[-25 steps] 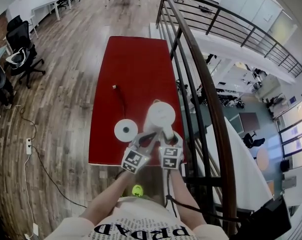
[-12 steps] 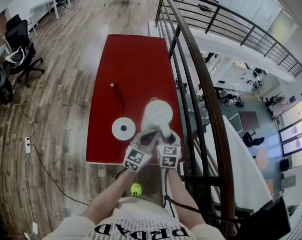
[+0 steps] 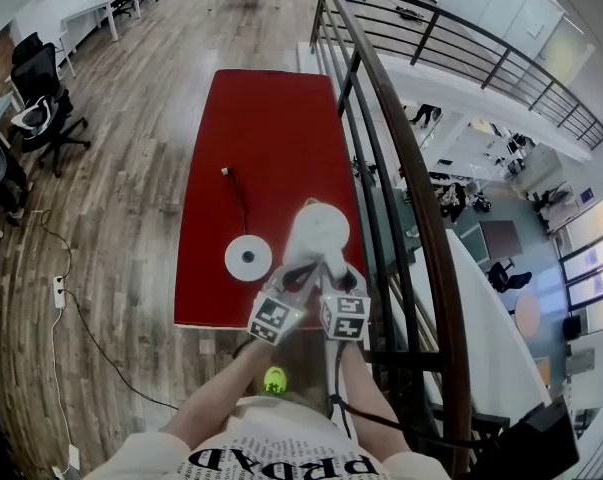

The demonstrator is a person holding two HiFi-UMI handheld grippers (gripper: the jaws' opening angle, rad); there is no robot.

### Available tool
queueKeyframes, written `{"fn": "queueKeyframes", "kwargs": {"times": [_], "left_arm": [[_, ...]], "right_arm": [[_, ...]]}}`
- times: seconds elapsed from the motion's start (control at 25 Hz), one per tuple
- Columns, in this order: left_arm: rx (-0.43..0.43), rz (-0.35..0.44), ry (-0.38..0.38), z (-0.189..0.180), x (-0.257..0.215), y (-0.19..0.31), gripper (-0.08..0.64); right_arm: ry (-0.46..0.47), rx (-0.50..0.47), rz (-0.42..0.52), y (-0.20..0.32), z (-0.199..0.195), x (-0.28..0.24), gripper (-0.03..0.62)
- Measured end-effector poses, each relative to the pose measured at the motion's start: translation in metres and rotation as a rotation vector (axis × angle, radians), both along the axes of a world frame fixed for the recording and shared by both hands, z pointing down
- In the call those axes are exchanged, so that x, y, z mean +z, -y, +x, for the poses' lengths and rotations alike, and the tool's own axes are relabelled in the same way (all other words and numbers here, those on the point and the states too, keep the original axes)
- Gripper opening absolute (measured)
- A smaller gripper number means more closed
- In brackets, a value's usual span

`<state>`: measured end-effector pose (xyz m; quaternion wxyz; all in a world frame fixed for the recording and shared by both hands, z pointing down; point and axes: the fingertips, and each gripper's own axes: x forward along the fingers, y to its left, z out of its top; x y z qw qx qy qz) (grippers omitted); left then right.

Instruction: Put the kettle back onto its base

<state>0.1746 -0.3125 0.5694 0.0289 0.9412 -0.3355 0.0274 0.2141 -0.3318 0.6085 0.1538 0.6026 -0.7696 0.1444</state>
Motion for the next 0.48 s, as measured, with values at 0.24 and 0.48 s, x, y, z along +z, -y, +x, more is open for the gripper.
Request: {"fn": "queueKeyframes", "kwargs": {"times": [0.24, 0.48], "left_arm": [[0.009, 0.007, -0.008, 0.002, -0.006, -0.001, -0.009], [0.010, 0.017, -0.007, 0.003, -0.010, 0.000, -0.009]], "right_arm": [[0.050, 0.018, 0.009, 0.003, 0.002, -0.008, 0.144], [0.099, 0.045, 0.010, 0.004, 0.009, -0.019, 0.143]]}}
